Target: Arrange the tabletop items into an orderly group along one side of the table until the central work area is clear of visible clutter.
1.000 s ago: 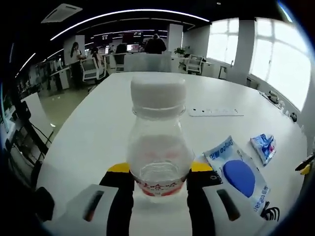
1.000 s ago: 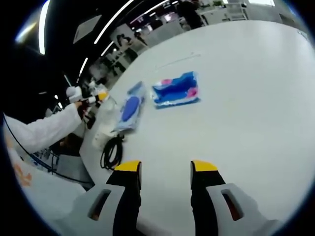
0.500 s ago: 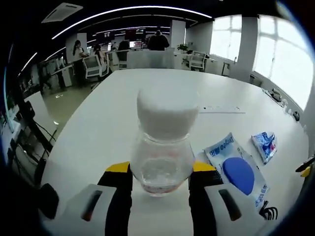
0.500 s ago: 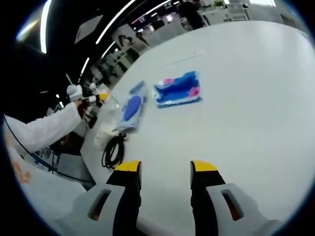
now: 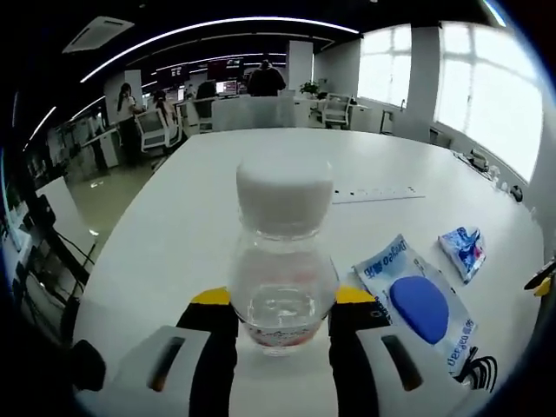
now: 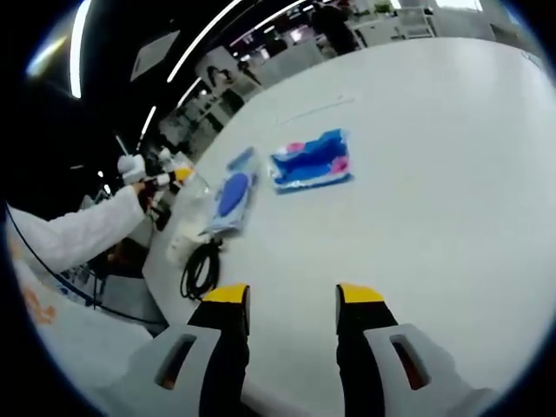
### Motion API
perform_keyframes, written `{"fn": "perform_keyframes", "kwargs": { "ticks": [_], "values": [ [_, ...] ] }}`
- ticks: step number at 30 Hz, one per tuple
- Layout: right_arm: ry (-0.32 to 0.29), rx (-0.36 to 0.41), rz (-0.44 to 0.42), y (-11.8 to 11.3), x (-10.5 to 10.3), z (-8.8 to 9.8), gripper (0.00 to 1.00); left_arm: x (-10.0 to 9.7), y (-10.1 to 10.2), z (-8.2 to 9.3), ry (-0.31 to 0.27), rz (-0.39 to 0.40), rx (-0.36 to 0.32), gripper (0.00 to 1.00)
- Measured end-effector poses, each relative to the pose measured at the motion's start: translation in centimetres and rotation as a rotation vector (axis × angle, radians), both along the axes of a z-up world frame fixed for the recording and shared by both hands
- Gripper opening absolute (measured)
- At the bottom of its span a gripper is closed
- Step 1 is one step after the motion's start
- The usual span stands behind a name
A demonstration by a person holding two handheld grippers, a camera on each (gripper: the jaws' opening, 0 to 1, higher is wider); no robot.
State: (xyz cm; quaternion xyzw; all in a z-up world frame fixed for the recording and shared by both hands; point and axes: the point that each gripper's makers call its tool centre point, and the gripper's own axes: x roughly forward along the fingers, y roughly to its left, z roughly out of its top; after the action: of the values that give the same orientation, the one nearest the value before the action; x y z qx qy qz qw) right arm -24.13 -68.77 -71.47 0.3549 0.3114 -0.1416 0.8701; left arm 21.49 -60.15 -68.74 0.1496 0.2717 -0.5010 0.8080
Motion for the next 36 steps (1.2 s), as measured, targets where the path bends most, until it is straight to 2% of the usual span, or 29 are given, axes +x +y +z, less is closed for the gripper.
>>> {"fn": "perform_keyframes", "kwargs": {
  "ticks": [7, 11, 15, 16, 20, 23, 30, 36],
  "values": [
    [0.001, 0.005, 0.002, 0.2, 0.0, -0.1, 0.38, -0.1, 0.4, -0.2, 0.001, -0.004, -0.003, 0.41],
    [0.000, 0.005, 0.000, 0.1, -0.2, -0.2, 0.38, 0.1, 0.3, -0.3, 0.020, 0.024, -0.008, 0.42],
    [-0.002, 0.004, -0.011, -0.1, -0.4, -0.1, 0.38, 0.3, 0.3, 0.6, 0.043, 0.081, -0.078, 0.59],
    [-0.003, 0.005, -0.015, -0.1, -0.5, -0.1, 0.38, -0.1, 0.5, 0.5, 0.058, 0.082, -0.071, 0.60],
    [-0.007, 0.013, -0.022, 0.0, -0.4, -0.2, 0.38, -0.8, 1.4, 0.2, 0.045, 0.079, -0.059, 0.70],
    [-0.013, 0.018, -0.021, 0.1, -0.3, -0.2, 0.38, -1.4, 1.9, 0.4, 0.073, 0.101, -0.091, 0.73],
    [-0.026, 0.021, -0.015, 0.2, -0.1, -0.1, 0.38, -3.6, 3.7, 0.1, 0.093, 0.099, -0.075, 0.71],
    [-0.037, 0.032, -0.020, 0.4, -0.1, -0.3, 0.38, -5.3, 6.1, 0.1, 0.093, 0.108, -0.066, 0.70]
  ]
}}
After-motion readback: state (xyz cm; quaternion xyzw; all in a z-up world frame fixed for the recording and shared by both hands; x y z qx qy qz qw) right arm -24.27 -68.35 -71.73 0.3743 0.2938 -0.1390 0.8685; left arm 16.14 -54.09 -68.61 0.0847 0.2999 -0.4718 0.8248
